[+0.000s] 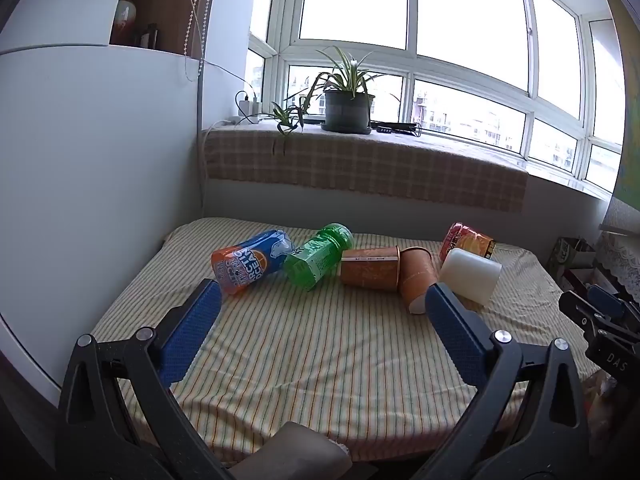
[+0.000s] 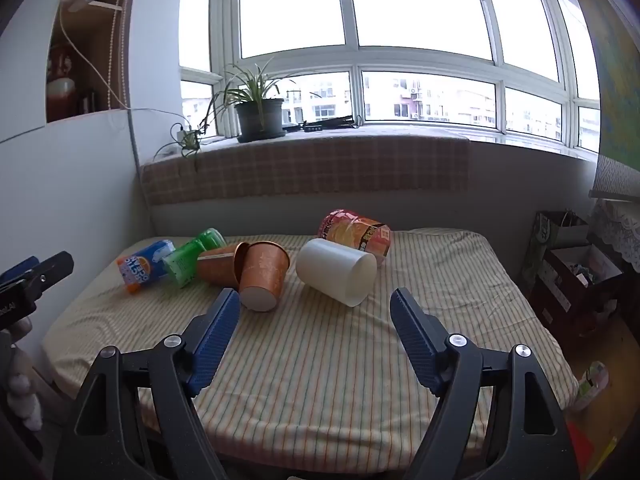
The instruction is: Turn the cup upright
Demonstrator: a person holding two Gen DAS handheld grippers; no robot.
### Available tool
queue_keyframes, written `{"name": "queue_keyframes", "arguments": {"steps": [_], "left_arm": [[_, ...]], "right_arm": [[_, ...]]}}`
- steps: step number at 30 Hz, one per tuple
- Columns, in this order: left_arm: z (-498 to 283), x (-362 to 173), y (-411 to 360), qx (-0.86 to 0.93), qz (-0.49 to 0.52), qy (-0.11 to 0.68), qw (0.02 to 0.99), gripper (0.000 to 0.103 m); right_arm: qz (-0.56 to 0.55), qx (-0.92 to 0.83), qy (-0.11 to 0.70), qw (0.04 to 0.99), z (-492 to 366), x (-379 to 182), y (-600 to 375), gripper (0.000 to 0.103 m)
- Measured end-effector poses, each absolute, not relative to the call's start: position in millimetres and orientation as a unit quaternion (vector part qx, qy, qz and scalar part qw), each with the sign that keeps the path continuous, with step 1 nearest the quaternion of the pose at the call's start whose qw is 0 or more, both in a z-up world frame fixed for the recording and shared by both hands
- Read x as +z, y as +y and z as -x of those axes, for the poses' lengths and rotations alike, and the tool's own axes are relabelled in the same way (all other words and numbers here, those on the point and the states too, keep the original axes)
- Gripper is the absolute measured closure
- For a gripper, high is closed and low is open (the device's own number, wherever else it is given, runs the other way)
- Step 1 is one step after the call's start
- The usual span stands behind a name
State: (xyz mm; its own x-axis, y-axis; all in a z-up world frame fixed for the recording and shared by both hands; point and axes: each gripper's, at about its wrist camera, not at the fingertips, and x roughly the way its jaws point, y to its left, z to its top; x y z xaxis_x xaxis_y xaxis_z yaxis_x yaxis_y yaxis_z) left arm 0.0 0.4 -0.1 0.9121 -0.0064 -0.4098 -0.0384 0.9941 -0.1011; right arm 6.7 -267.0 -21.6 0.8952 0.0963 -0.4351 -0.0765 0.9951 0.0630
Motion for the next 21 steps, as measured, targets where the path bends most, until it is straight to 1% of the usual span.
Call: {"name": "queue_keyframes", "arguments": {"steps": [21], "left_arm": [[-2.1,-4.0,1.1,0.009,0.048,0.213,0.976,0.000]], "right_arm": [[-0.026,0.050,0.230,0.972,-6.7,-27.1,-268.9,0.026]]}}
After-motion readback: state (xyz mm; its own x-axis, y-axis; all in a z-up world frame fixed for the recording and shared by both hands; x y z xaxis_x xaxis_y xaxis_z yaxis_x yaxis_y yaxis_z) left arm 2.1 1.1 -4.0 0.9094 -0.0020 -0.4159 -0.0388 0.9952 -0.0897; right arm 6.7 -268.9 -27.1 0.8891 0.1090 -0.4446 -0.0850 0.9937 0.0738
